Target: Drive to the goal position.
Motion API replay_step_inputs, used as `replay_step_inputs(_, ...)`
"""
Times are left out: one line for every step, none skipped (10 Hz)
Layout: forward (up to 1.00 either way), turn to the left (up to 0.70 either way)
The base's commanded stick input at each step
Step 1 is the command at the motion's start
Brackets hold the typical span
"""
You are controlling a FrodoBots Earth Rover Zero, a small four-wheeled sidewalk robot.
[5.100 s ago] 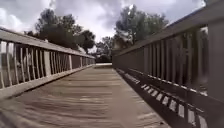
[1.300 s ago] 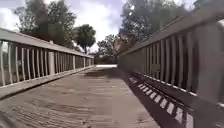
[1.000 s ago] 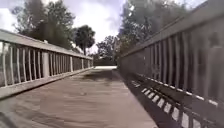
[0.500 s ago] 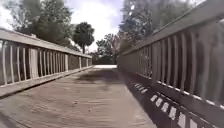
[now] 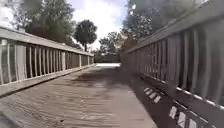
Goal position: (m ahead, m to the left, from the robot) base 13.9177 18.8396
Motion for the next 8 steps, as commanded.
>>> replay_step_inputs(0.83, 0.0)
replay_step_inputs(0.83, 0.0)
replay_step_inputs(0.83, 0.0)
replay_step_inputs(0.83, 0.0)
replay_step_inputs(0.83, 0.0)
replay_step_inputs(0.83, 0.0)
replay_step_inputs(0.83, 0.0)
replay_step_inputs(0.83, 0.0)
